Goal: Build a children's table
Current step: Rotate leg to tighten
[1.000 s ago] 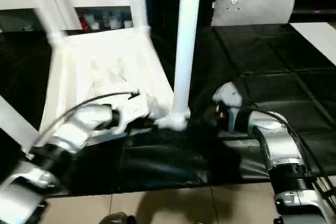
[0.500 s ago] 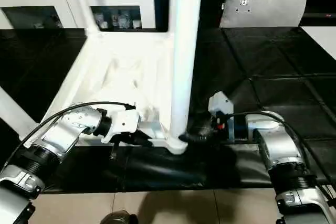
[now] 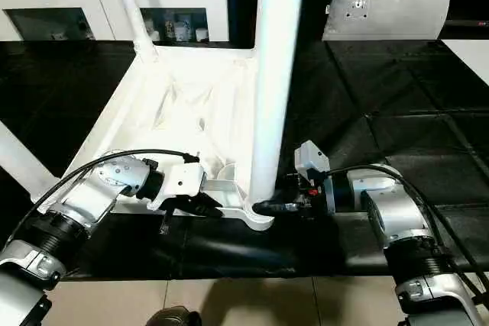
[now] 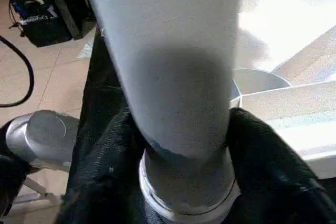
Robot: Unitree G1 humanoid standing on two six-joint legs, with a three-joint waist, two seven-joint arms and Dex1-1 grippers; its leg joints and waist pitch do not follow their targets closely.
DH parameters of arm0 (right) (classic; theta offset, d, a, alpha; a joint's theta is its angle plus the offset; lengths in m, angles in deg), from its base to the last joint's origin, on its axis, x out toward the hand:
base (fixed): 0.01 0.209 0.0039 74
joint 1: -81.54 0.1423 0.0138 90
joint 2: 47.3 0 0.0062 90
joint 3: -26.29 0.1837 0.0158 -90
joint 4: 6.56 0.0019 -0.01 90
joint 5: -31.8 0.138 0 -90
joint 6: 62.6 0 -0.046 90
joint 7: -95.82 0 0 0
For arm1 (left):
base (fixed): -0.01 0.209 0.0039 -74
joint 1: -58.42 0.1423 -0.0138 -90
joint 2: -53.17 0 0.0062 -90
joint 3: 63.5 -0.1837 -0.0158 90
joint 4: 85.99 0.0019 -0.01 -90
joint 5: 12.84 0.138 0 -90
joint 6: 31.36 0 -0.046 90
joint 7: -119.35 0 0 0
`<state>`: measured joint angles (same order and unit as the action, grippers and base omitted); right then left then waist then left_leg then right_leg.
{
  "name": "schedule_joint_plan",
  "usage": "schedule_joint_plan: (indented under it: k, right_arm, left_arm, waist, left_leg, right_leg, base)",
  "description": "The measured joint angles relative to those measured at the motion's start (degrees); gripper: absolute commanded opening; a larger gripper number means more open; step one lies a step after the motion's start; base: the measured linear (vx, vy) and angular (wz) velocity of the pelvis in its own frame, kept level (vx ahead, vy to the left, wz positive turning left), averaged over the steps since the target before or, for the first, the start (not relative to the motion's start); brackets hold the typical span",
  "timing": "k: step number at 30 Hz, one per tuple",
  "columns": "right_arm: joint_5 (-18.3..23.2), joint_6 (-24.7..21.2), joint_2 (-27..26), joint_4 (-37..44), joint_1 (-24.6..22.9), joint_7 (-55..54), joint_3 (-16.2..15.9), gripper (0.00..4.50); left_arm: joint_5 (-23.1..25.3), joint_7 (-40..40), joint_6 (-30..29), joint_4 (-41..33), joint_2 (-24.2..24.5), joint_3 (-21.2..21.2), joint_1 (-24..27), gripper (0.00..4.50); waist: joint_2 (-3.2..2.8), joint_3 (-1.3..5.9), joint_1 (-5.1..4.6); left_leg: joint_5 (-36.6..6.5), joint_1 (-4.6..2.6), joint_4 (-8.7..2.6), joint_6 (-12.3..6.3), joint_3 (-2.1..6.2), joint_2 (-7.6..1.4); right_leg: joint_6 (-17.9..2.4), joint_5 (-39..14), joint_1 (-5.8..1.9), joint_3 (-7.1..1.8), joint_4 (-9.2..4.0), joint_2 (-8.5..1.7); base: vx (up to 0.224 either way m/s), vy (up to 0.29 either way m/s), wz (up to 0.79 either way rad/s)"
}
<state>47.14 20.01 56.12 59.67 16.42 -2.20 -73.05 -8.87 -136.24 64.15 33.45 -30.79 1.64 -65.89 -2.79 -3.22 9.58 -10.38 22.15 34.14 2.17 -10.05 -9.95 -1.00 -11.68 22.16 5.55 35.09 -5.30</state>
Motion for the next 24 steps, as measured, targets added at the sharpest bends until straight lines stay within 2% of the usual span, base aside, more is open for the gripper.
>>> schedule_joint_plan:
  k: [1, 5, 9, 12, 14, 16, 17, 20, 22, 24]
  right_arm:
    - [0.06, -0.24, 0.03, 0.53, -0.31, 0.05, -0.02, 2.01]
    - [1.01, -1.96, -0.04, 3.52, -2.81, -1.02, 0.79, 1.94]
    - [0.97, -4.02, -1.21, 4.72, -3.51, -4.77, 1.58, 1.92]
    - [-0.51, -6.16, -3.69, 4.89, -3.23, -12.22, 3.21, 1.92]
    - [-1.97, -7.54, -6.65, 4.56, -2.85, -19.15, 4.53, 1.92]
    - [-3.05, -8.87, -9.64, 3.43, -1.74, -26.64, 5.71, 1.91]
    - [-4.04, -9.46, -11.45, 2.64, -0.81, -31.16, 6.48, 1.91]
    - [-6.85, -10.51, -16.56, -0.57, 2.44, -44.47, 8.46, 1.91]
    - [-8.54, -10.42, -19.26, -2.68, 4.51, -52.4, 9.55, 1.91]
    - [-9.18, -9.18, -21.15, -3.89, 5.07, -57.41, 10.93, 1.91]
  left_arm:
    - [-0.12, -0.29, 0.0, 0.0, 0.0, 0.0, 0.04, 0.0]
    - [-1.01, -0.46, -0.34, -0.48, -0.45, 0.26, 0.81, 0.0]
    - [-0.9, 1.46, -2.35, -0.58, -1.02, 0.98, 0.91, 0.0]
    - [0.49, 6.42, -6.12, -0.22, -2.7, 2.61, 0.85, 0.0]
    - [1.37, 10.41, -9.09, 0.43, -4.13, 3.78, 0.48, 0.0]
    - [2.11, 15.13, -12.79, 0.51, -6.18, 4.75, 0.3, 0.0]
    - [2.6, 18.3, -15.09, 0.53, -7.66, 5.26, 0.05, 0.0]
    - [3.91, 28.92, -22.68, 1.13, -14.07, 7.89, -0.86, 0.0]
    - [4.91, 35.7, -25.46, 2.4, -18.14, 8.8, -1.98, 0.0]
    - [5.46, 40.91, -25.9, 3.15, -21.31, 9.23, -2.2, 0.0]
  waist:
    - [0.0, 0.0, 0.07]
    - [0.01, 0.0, 0.22]
    - [0.0, 0.01, -0.05]
    - [0.0, 0.01, -1.04]
    - [0.01, 0.0, -2.04]
    - [0.08, -0.02, -3.51]
    - [0.15, -0.06, -4.32]
    - [0.22, -0.1, -5.63]
    - [0.26, -0.1, -6.19]
    - [0.3, -0.09, -6.12]
  left_leg:
    - [0.0, 0.0, 0.0, 0.0, 0.0, 0.0]
    - [0.0, 0.0, 0.0, 0.0, -0.01, 0.0]
    - [0.02, -0.13, 0.01, 0.02, -0.02, 0.0]
    - [0.07, -0.31, 0.0, 0.11, -0.01, 0.0]
    - [0.12, -0.46, 0.0, 0.19, -0.02, -0.01]
    - [0.13, -0.62, -0.02, 0.21, -0.02, 0.0]
    - [0.13, -0.69, -0.02, 0.22, -0.02, 0.0]
    - [0.13, -0.78, -0.03, 0.23, -0.02, 0.0]
    - [0.13, -0.76, -0.06, 0.22, -0.02, 0.01]
    - [0.12, -0.7, -0.08, 0.22, -0.02, 0.03]
  right_leg:
    - [0.0, 0.0, 0.0, 0.0, 0.0, 0.0]
    - [0.0, 0.0, 0.0, -0.01, 0.0, 0.0]
    - [-0.03, 0.04, -0.03, -0.05, 0.07, 0.0]
    - [-0.04, 0.2, -0.15, -0.05, 0.09, 0.0]
    - [0.18, 0.17, -0.17, -0.1, 0.08, 0.01]
    - [0.22, 0.17, -0.2, -0.08, 0.01, 0.0]
    - [0.23, 0.16, -0.2, -0.09, -0.01, 0.0]
    - [0.23, 0.16, -0.18, -0.07, -0.09, 0.0]
    - [0.23, 0.16, -0.17, -0.08, -0.12, 0.0]
    - [0.24, 0.19, -0.17, -0.08, -0.12, 0.0]
  base:
    - [0.0, 0.0, 0.0]
    - [0.0, 0.0, 0.0]
    - [0.0, 0.0, 0.0]
    - [0.0, 0.0, 0.0]
    - [0.0, 0.0, 0.0]
    - [0.0, 0.0, 0.0]
    - [0.0, 0.0, 0.0]
    - [0.0, 0.0, 0.0]
    - [0.0, 0.0, 0.0]
    - [0.0, 0.0, 0.0]
